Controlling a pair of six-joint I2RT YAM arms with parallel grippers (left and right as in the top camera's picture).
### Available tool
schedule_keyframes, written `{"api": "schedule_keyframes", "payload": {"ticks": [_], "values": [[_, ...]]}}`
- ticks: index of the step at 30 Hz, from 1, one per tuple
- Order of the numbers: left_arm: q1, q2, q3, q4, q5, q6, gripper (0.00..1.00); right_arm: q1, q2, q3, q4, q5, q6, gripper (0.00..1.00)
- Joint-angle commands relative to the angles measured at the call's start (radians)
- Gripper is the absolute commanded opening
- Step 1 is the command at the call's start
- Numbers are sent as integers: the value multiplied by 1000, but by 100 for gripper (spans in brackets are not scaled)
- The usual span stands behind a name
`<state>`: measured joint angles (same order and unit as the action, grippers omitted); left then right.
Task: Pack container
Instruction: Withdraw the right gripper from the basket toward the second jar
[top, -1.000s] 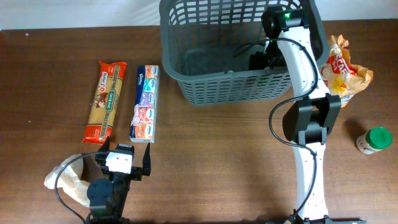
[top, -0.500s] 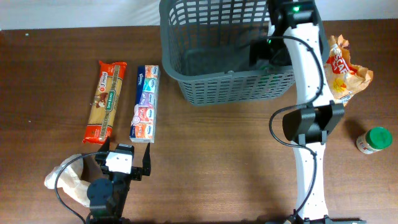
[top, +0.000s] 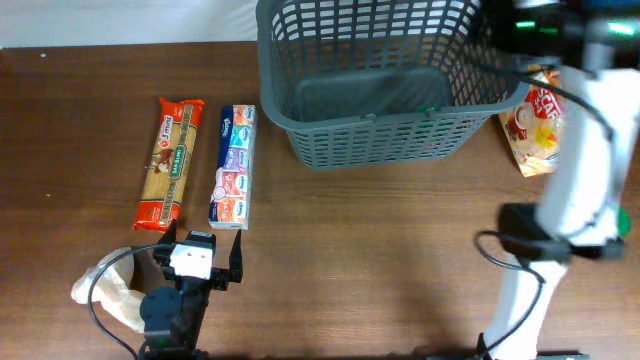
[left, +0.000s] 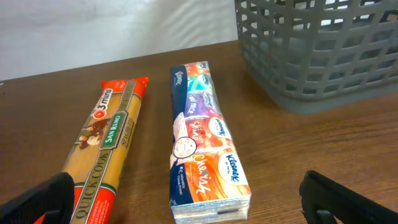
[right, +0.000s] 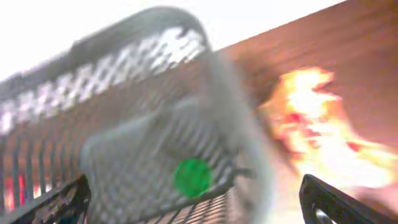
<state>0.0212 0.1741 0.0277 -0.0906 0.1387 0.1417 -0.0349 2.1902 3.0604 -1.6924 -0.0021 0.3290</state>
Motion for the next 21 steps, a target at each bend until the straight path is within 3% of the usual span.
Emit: {"api": "schedule_keyframes", "payload": {"ticks": [1,7,15,21], "values": [[5,3,-8,0,-4,3,99,-144,-139,5,-6,29,55,99],[5,3,-8,0,-4,3,99,-348,-311,-168,-6,30,54,99],[5,3,-8,0,-3,2,99,-621,-587,-790,-6,142,217,99],[5,3,-8,0,-4,2,99,-819,-611,-1037,35,124,315,99]]}}
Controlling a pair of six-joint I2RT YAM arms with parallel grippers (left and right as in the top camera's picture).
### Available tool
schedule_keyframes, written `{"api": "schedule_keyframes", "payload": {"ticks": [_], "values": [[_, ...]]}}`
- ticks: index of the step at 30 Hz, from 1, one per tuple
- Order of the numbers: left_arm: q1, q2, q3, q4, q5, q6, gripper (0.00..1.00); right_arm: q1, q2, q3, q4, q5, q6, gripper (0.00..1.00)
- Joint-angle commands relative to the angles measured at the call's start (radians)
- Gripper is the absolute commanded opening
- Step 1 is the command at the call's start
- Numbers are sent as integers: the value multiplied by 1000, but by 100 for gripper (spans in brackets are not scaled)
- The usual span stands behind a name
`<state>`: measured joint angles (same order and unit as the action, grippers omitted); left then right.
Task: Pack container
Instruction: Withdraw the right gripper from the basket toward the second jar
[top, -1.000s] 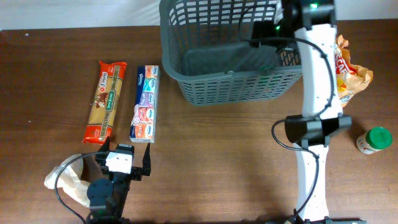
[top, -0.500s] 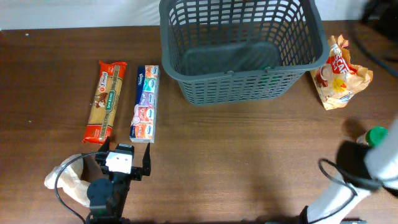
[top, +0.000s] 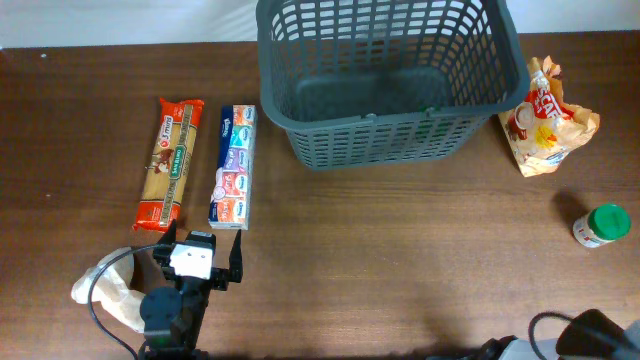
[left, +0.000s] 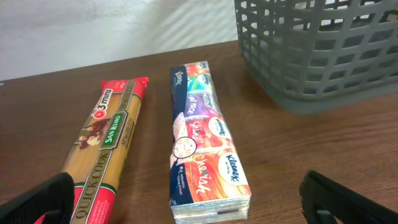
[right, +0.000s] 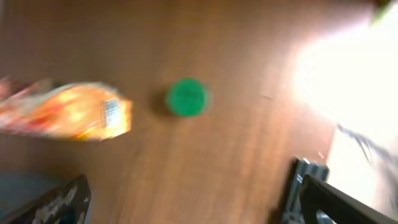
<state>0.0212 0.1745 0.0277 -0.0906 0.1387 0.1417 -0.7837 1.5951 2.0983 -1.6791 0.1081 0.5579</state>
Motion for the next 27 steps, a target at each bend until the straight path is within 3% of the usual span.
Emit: {"api": "schedule_keyframes", "payload": {"ticks": [1,5,27], "values": [[5,3,-8,0,-4,2,99,-93,-10,-104,35,-18,87,99],[5,3,-8,0,-4,2,99,-134,28,-182,42,-126,87,99],[5,3,-8,0,-4,2,99,-32,129,-513,330,-100,87,99]]}}
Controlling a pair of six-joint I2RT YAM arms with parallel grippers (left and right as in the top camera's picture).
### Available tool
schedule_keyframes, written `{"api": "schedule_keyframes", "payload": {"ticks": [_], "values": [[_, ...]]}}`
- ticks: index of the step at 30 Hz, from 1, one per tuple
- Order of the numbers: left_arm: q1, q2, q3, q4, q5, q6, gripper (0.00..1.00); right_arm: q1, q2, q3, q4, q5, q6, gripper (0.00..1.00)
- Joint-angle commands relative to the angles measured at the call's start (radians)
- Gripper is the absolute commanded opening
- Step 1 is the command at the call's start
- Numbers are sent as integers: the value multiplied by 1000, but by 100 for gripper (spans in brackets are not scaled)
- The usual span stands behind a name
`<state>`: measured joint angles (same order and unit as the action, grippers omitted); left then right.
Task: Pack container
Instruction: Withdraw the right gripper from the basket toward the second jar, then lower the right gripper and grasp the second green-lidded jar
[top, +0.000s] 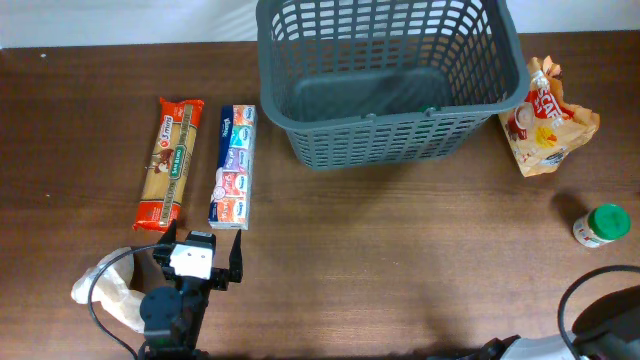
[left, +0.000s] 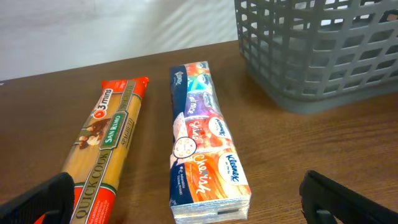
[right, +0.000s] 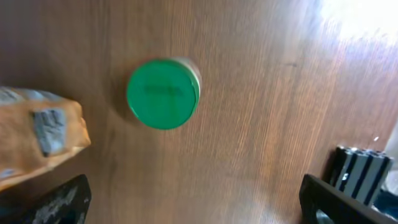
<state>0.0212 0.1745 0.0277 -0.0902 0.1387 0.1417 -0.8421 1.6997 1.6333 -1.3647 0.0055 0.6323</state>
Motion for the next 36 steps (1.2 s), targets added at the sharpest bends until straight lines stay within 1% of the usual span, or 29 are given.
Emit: {"api": "schedule_keyframes", "payload": {"ticks": [1,7,15,18,23,30,36], "values": [[5,3,-8,0,-4,2,99,34,28,-67,30,2,13,99],[5,3,-8,0,-4,2,99,90,60,-175,140,4,1,99],[5,3,-8,0,-4,2,99,108,92,-174,180,14,2,98],[5,3,-8,0,-4,2,99,108,93,-167,180,56,14,99],[5,3,-8,0,-4,2,99,109,125,-113,154,78,31,99],[5,3,-8,0,-4,2,99,109,253,27,66,76,30,99],[5,3,-8,0,-3,2,99,109,285,39,63,75,16,99]]}}
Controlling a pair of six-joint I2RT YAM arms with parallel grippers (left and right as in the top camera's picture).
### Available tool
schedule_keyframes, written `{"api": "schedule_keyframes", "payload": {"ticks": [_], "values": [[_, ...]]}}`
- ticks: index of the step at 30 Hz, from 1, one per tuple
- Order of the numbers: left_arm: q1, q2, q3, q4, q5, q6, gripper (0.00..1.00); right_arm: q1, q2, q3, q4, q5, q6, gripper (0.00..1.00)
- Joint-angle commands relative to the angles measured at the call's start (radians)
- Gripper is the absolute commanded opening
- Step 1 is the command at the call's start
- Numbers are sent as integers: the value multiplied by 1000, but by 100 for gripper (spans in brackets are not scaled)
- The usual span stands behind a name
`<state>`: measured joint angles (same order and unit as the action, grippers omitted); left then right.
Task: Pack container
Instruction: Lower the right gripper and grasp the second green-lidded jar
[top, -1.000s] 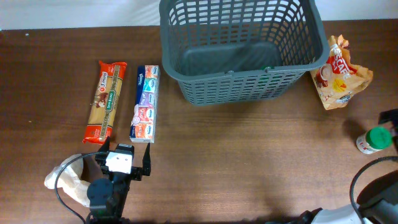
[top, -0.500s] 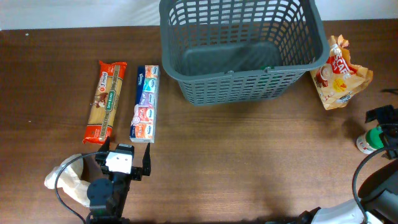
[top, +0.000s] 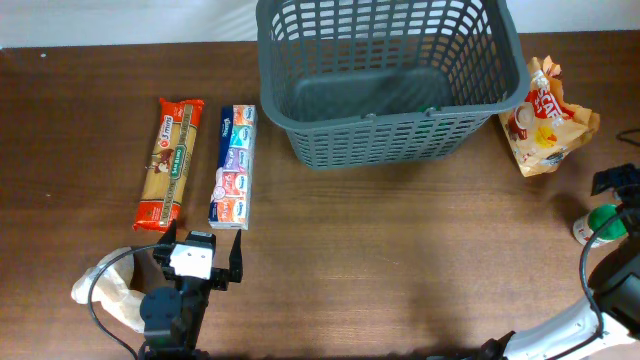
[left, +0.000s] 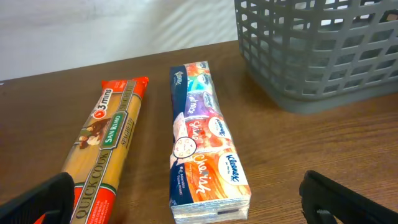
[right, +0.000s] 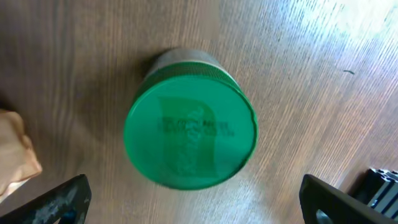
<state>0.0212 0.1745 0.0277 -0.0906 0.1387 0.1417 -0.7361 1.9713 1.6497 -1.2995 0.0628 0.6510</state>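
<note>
A grey mesh basket (top: 385, 75) stands at the back middle of the table. A green-lidded jar (right: 189, 143) stands upright at the right, seen in the overhead view as the jar (top: 597, 224). My right gripper (right: 199, 205) hovers just above it, open, with one finger on each side of the lid and touching nothing. Left of the basket lie a spaghetti pack (top: 170, 163) and a tissue pack (top: 233, 167). My left gripper (top: 197, 262) rests open just in front of the tissue pack (left: 205, 149).
An orange snack bag (top: 543, 118) lies right of the basket, just behind the jar. A crumpled white plastic bag (top: 105, 288) sits at the front left beside my left arm. The table's right edge is close to the jar.
My right gripper has come closer to the green-lidded jar, whose lid now fills much more of the wrist view. The gripper now shows beside the jar in the overhead view. The left arm is unchanged.
My right arm first stood tall by the basket's right rim. Then it was out at the front right, seeing the jar and snack bag from afar. Then it was over the jar, and now hangs low above it. The left arm stayed still.
</note>
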Motion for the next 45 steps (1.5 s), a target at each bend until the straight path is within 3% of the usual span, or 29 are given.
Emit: {"api": "schedule_keyframes", "payload": {"ticks": [1,31,45], "values": [[5,3,-8,0,-3,2,99,3,14,23,2,18,-12,99],[5,3,-8,0,-4,2,99,-22,20,-70,105,24,-95,99],[5,3,-8,0,-3,2,99,-22,137,-70,113,-6,-149,99]]}}
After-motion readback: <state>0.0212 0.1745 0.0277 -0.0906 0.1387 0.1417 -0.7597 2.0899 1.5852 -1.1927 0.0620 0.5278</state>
